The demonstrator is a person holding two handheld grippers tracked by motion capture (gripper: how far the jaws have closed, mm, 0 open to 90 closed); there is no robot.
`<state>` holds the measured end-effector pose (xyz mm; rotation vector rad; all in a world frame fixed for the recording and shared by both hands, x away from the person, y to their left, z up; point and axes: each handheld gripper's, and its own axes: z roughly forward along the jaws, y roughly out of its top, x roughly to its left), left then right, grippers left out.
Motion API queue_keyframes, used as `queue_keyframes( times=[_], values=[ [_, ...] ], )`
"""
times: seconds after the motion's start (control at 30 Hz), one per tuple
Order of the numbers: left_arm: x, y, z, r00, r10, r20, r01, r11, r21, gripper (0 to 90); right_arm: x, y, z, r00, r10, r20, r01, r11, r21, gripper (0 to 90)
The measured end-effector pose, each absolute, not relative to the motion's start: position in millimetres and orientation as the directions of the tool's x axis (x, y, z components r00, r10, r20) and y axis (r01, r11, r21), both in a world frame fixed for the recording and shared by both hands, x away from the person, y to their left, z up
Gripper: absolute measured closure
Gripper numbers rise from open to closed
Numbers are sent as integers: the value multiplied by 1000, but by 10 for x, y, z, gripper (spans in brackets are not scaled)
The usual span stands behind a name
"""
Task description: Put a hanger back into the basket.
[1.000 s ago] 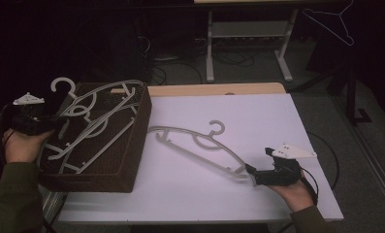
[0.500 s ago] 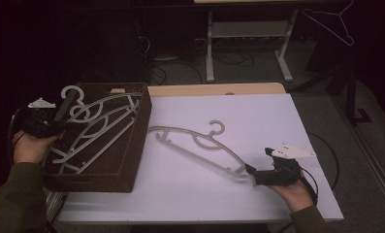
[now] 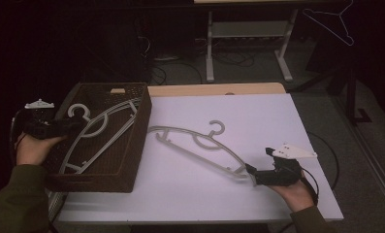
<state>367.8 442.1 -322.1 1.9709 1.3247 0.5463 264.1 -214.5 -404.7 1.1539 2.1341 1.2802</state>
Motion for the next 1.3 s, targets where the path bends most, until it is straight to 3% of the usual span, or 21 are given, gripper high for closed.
queue_keyframes(
  times=[0.4, 0.73, 1.07, 1.23, 1.27, 1.3],
  values=[
    [3629, 3850, -3054, 527, 832, -176, 563, -186, 806, 276, 2668, -2147, -4005, -587, 806, 76, 447, 245, 860, 78],
    [3553, 3159, -2987, 640, 750, -165, 491, -234, 839, 164, 2670, -2087, -3982, -611, 787, 83, 460, 269, 846, 124],
    [3470, 2569, -3046, 723, 662, -196, 441, -223, 869, 128, 2671, -2049, -3948, -622, 775, 111, 480, 266, 836, 155],
    [3418, 2343, -3134, 751, 622, -223, 431, -206, 879, 102, 2678, -2047, -3931, -622, 771, 139, 500, 254, 828, 294],
    [3385, 2254, -3172, 762, 605, -229, 427, -205, 881, 100, 2679, -2045, -3927, -625, 767, 147, 512, 260, 819, 375],
    [3385, 2254, -3172, 762, 605, -229, 427, -205, 881, 100, 2679, -2045, -3927, -625, 767, 147, 512, 260, 819, 375]
  ],
)
